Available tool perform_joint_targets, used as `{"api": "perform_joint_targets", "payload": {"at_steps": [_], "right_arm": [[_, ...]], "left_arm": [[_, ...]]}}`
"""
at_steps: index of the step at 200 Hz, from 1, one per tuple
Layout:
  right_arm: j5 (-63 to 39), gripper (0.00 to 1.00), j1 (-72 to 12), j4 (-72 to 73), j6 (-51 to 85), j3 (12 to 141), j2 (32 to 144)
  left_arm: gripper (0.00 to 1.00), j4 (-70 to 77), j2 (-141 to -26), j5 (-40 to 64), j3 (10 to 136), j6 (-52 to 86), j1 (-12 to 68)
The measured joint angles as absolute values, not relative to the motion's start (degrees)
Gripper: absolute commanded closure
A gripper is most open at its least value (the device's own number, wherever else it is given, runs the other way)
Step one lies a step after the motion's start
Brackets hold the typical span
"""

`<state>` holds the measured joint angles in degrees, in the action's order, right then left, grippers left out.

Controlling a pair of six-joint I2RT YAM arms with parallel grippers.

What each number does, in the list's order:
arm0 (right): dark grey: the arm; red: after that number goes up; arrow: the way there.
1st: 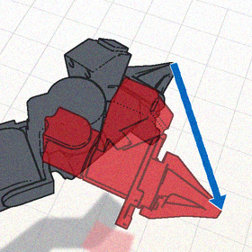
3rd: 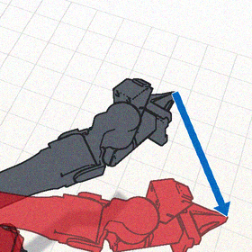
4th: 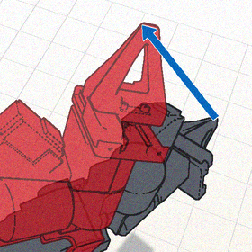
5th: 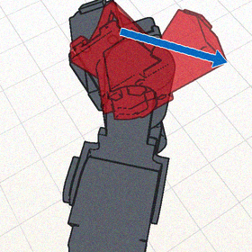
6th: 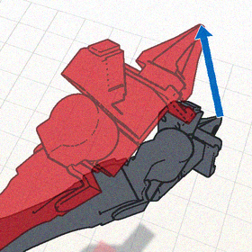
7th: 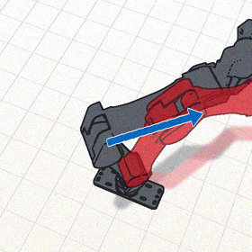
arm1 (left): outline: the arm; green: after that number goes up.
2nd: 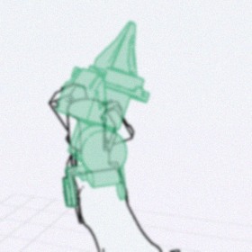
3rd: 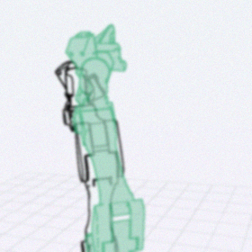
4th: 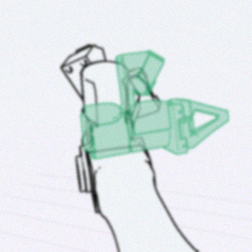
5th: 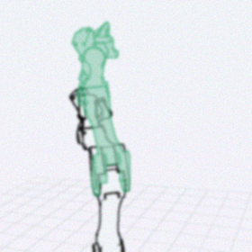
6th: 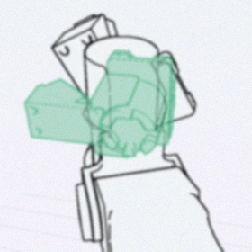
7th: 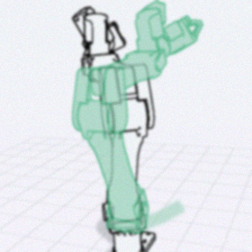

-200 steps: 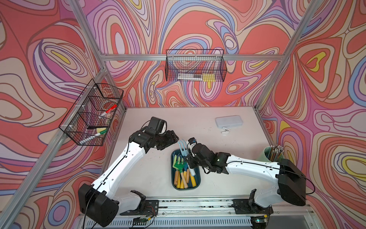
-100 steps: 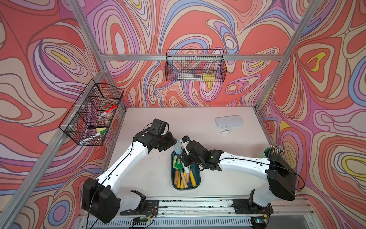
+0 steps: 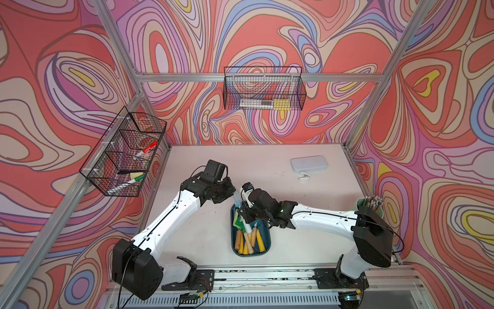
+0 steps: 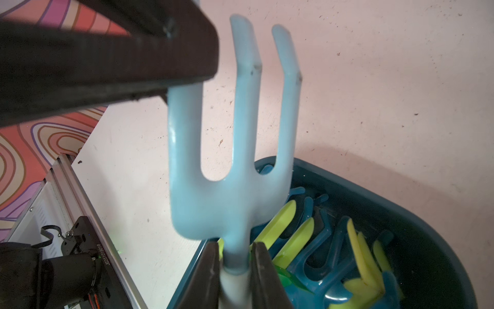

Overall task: Take the hand rake out of the storage box
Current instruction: Pick up the rake from the storage box.

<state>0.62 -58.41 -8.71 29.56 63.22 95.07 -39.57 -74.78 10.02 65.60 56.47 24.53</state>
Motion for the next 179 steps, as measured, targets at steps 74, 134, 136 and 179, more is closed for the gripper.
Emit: {"api": "perform_joint_targets", "payload": {"at_steps": [74, 134, 136, 179], "right_arm": [[7.3, 0.44, -58.6, -11.9, 26.3, 65.9, 94.1], [14.9, 0.57, -58.2, -14.1, 23.4, 72.0, 94.7], [15.0, 0.57, -58.2, -14.2, 23.4, 72.1, 94.8], [17.0, 0.56, -58.2, -11.2, 23.3, 71.4, 95.6]], "left_arm": [[1.00, -45.2, -80.7, -2.2, 75.1, 61.2, 28.5], [1.00, -49.5, -85.8, -5.9, 81.5, 62.9, 30.3], [1.00, -49.5, -85.9, -6.0, 81.6, 62.9, 30.3], [1.00, -50.5, -86.3, -6.0, 81.7, 65.5, 30.3]]}}
